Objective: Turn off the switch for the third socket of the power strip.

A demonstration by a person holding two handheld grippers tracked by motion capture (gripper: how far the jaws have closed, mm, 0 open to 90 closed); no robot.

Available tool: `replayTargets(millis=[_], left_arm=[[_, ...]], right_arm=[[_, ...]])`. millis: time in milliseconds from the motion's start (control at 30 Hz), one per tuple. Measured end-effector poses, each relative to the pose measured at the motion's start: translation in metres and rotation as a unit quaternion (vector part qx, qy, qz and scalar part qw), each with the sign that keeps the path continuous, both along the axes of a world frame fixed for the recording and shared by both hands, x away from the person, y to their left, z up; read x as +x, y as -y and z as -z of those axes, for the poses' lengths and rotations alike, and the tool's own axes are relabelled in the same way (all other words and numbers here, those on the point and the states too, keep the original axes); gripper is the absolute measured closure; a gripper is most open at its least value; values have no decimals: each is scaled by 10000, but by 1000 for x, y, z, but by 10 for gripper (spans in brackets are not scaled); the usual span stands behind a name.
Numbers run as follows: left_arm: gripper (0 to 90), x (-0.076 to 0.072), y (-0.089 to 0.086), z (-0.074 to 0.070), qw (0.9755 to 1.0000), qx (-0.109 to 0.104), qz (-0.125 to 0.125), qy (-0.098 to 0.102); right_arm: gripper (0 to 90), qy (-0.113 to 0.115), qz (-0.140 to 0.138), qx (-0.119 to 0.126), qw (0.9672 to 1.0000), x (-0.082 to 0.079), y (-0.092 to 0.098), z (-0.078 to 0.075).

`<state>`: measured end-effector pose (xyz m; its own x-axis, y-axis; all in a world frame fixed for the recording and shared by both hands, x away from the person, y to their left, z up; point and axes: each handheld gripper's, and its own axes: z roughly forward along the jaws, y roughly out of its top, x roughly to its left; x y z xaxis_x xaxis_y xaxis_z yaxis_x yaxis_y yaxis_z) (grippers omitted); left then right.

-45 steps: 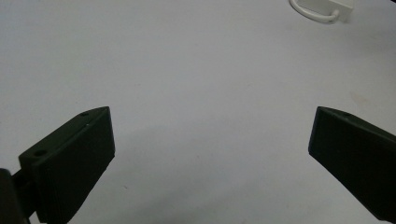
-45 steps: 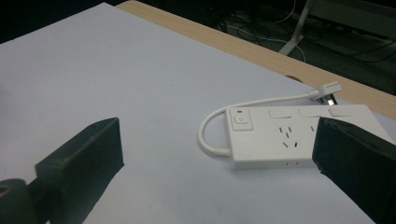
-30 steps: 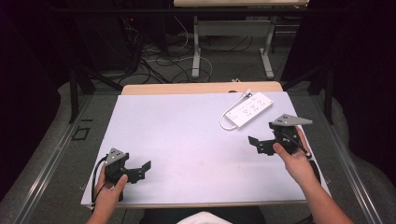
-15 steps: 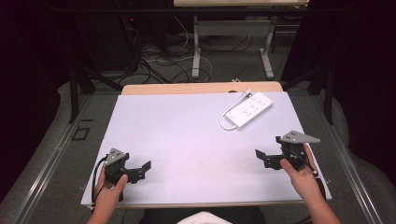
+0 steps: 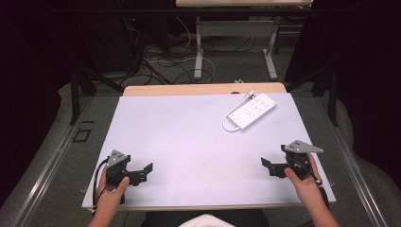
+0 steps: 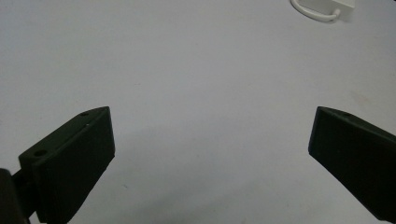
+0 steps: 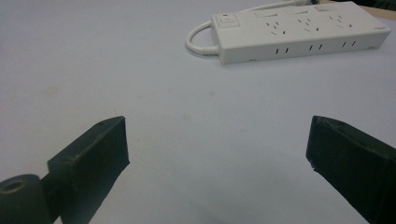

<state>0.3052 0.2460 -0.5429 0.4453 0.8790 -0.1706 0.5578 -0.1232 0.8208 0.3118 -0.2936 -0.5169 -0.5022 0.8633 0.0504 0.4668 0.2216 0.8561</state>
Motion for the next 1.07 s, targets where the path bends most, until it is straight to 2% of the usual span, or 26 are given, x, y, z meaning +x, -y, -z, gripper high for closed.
replayTargets(millis=[100,133,267,367,567,1067], left_arm=[[4,0,0,0,10000,-2,1,-15],[4,0,0,0,10000,1,5,-15],[4,0,-1,0,10000,8,8,-13],[4,0,-1,0,10000,1,1,-15],[4,1,-1,0,10000,7,2,-7],[4,2,-2,0,10000,38,14,27]], right_arm=[[55,50,46,4,10000,1,2,4],[56,4,39,31,10000,1,3,5],[56,94,100,-172,9998,2,7,11],[56,116,167,-172,9996,4,9,15],[58,-59,211,-124,9997,6,12,23],[61,-133,231,-100,9996,6,15,26]])
